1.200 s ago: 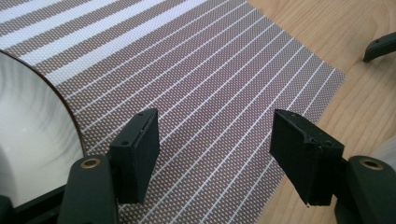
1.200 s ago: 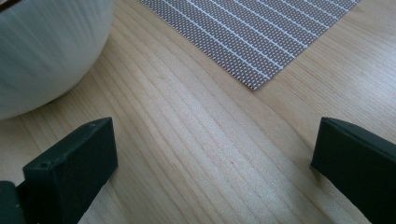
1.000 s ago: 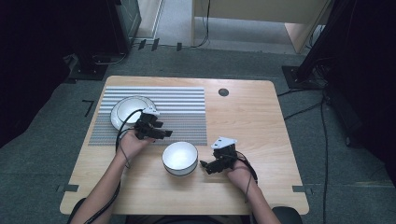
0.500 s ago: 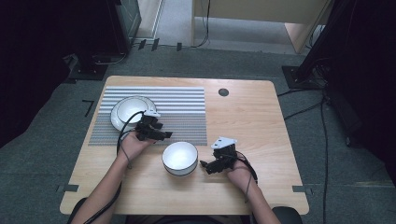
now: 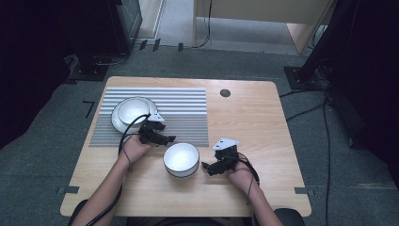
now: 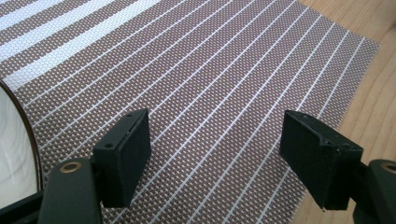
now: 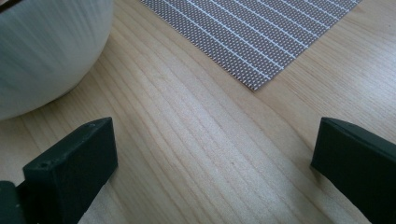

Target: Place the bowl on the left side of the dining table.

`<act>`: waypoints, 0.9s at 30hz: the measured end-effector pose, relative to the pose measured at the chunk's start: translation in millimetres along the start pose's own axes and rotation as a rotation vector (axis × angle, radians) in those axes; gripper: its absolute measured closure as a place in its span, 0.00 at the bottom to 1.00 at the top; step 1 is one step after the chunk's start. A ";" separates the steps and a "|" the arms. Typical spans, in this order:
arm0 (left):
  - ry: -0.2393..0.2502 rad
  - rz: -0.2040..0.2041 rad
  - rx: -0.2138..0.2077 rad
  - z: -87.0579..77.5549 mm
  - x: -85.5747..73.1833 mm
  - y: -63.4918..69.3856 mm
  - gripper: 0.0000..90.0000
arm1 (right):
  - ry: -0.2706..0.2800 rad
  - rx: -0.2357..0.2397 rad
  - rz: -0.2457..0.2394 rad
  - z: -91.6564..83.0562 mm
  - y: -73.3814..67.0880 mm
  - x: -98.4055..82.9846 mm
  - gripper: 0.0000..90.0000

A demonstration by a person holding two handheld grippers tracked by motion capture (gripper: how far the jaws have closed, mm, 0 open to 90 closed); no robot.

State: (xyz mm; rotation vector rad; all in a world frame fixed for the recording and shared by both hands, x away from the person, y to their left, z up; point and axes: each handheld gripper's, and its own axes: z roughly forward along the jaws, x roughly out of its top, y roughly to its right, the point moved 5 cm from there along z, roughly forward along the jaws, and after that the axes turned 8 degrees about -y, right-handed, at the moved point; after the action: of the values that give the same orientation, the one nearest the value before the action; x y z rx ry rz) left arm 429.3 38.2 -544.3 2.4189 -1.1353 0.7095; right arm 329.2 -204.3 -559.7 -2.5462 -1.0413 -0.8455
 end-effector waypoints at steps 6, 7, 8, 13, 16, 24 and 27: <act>0.020 0.035 -0.001 1.2 -3.0 1.7 0.21 | 0.000 0.000 -0.001 0.1 -0.1 0.1 0.00; 0.019 0.041 0.005 1.5 -3.1 2.2 0.21 | 0.000 0.000 -0.001 0.1 -0.1 0.1 0.00; 0.016 0.047 0.014 1.8 -3.1 2.8 0.21 | 0.000 0.000 0.000 0.1 -0.1 0.1 0.00; 0.004 0.076 0.049 3.5 -3.2 5.9 0.21 | 0.000 0.000 -0.001 0.1 -0.1 0.1 0.00; 0.008 0.080 0.037 5.1 -3.7 8.0 0.16 | 0.000 0.000 -0.001 0.1 -0.1 0.1 0.00; -0.011 0.087 0.059 6.2 -2.8 10.2 0.13 | 0.000 0.001 -0.001 0.1 -0.1 0.1 0.00; -0.060 0.038 0.052 2.5 2.3 7.5 0.18 | 0.000 0.000 -0.001 0.1 -0.1 0.2 0.00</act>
State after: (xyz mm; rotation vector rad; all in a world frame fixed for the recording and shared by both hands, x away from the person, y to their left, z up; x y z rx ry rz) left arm 425.4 31.0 -544.1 2.4835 -1.2028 0.6914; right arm 329.3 -204.1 -559.7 -2.5451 -1.0431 -0.8460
